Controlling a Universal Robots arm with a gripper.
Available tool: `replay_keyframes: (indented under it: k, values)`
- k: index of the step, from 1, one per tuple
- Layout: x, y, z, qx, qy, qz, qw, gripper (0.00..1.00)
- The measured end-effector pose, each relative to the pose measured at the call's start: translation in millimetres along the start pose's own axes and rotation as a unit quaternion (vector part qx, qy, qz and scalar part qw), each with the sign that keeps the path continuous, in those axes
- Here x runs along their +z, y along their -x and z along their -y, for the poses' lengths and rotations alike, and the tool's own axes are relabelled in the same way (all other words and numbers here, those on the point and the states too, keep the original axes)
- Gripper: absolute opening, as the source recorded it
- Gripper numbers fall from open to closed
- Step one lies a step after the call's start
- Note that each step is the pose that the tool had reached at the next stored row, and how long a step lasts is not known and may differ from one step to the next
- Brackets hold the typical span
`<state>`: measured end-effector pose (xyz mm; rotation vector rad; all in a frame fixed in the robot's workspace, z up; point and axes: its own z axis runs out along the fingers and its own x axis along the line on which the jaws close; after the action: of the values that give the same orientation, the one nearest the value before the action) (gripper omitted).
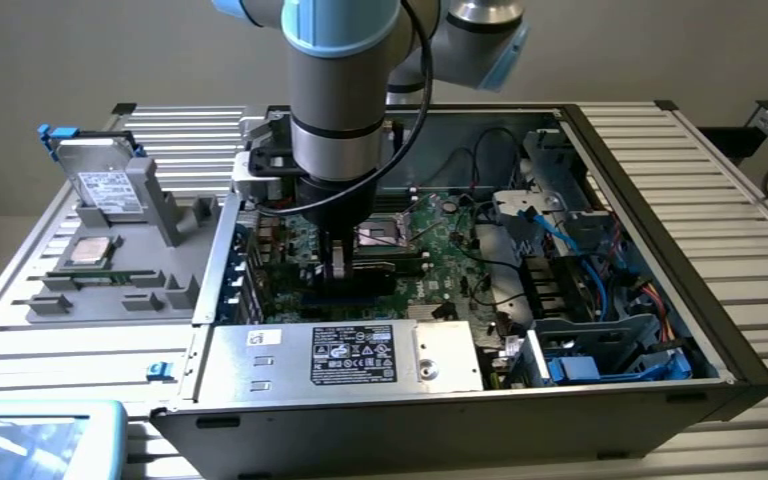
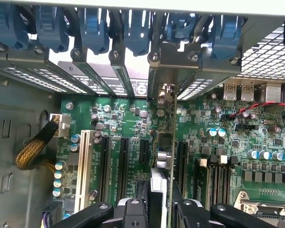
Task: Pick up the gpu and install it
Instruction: 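Press down on the gpu until it lock into place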
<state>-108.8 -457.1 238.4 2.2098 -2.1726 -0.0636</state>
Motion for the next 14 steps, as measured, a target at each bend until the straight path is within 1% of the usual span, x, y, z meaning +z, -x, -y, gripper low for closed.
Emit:
replay_keyframes:
  k: [1,14]
  values:
    - [-1.5,0.1,0.0,0.007,-0.0017,0.0021,1.0,0.29]
    - [-1.6,0.1,0.3,0.007,-0.0019,0.002,1.0,0.29]
